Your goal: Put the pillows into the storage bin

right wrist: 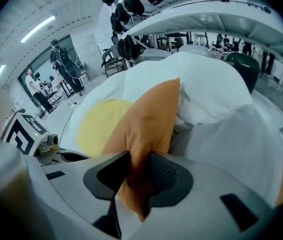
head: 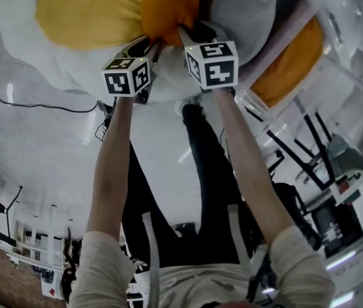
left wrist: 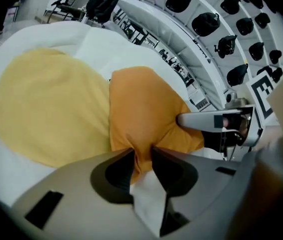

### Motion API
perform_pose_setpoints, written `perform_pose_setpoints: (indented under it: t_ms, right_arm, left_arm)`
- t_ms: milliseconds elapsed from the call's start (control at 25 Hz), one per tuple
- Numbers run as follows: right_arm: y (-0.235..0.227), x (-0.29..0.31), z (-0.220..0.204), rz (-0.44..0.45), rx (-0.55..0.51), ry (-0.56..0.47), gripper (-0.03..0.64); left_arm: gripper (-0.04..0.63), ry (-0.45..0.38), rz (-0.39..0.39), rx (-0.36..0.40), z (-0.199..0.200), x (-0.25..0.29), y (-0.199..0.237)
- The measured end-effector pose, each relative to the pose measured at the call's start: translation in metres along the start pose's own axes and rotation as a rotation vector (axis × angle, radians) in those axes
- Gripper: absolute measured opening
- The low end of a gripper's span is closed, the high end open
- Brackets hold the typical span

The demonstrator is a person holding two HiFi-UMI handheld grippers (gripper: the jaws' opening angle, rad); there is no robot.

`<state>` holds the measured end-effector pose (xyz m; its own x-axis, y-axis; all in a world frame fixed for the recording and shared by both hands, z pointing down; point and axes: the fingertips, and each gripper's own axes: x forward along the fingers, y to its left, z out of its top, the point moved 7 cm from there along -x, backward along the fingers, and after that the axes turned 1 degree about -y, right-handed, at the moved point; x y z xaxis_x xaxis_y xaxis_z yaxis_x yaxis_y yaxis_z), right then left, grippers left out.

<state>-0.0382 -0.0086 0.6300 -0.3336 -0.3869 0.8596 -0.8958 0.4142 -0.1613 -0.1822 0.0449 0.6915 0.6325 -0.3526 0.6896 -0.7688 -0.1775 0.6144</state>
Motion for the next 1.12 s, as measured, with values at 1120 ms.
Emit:
perform_pose_setpoints:
  t_ms: [1120]
  right_arm:
    - [0.053,-0.251,0.216,-0.09,-0.14,-0.603,0.08]
  left_arm:
    - [0.06,-0.541,-0.01,0.213,0.189,-0.213,-0.164]
